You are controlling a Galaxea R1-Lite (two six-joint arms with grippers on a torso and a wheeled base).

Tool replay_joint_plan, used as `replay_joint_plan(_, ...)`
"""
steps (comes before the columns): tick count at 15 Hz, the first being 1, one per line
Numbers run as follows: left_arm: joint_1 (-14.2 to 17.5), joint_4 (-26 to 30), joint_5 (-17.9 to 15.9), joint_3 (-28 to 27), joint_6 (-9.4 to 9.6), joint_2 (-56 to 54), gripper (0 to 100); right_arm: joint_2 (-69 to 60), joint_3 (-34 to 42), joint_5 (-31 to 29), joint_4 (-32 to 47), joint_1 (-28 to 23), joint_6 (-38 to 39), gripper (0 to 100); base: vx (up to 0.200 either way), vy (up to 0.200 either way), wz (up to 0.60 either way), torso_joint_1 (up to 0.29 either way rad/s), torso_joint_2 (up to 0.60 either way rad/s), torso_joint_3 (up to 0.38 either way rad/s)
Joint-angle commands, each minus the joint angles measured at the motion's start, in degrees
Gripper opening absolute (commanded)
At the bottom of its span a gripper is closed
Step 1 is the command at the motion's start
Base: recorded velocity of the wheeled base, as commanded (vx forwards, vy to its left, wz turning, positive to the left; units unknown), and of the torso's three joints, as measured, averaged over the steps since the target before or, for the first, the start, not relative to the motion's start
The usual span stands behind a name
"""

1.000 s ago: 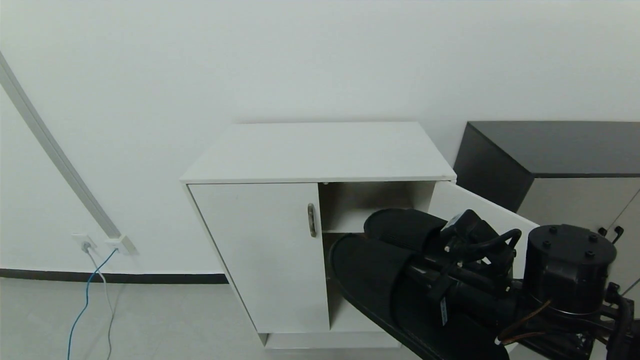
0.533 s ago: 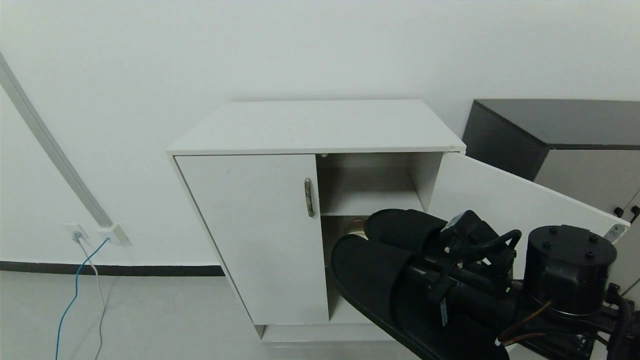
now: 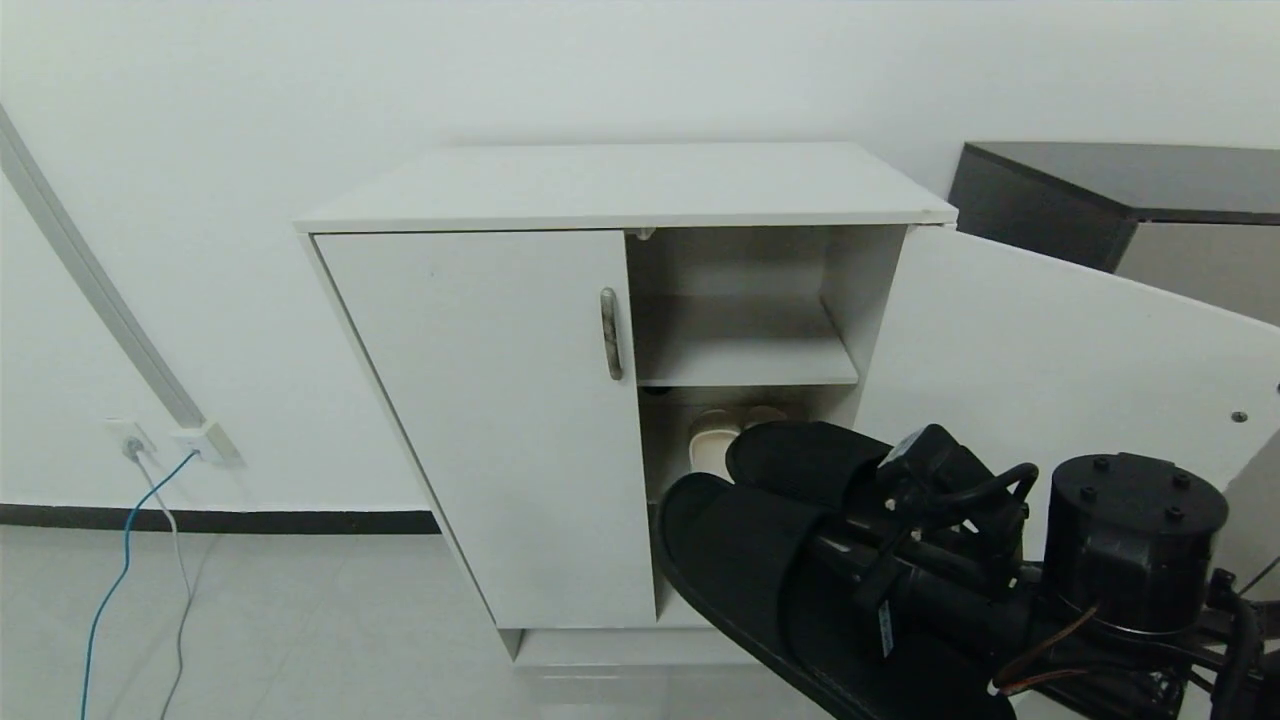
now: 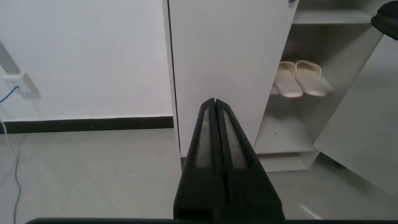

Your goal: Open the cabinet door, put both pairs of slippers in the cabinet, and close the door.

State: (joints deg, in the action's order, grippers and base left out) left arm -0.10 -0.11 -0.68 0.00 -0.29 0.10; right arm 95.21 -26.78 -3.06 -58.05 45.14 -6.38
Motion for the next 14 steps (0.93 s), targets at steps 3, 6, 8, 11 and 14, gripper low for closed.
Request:
replay_joint_plan(3,0.01,-0.07,0.07,0.0,-0.06,-0.01,0,0.24,0.24,-0.02,-0.04,0.03,-0.04,0,0.0,0.0,0.0,-0.077,0.45,0.356)
replay_joint_plan(6,0.01,0.02,0.07,0.0,-0.06,-0.01,0,0.24,0.33,-0.02,0.04,0.03,-0.3,0,0.0,0.0,0.0,-0.038,0.44,0.393)
replay_joint_plan(8,0.01,-0.07,0.07,0.0,-0.06,-0.01,0,0.24,0.42,-0.02,-0.04,0.12,-0.3,0,0.0,0.0,0.0,-0.005,0.4,0.393)
replay_joint_plan(11,0.01,0.02,0.07,0.0,-0.06,-0.01,0,0.24,0.68,-0.02,-0.04,0.12,-0.3,0,0.0,0.0,0.0,-0.001,0.13,0.123)
replay_joint_plan(14,0.01,-0.07,0.07,0.0,-0.06,-0.01,0,0.15,0.77,-0.02,-0.04,0.3,-0.3,0,0.0,0.0,0.0,0.0,0.0,0.0)
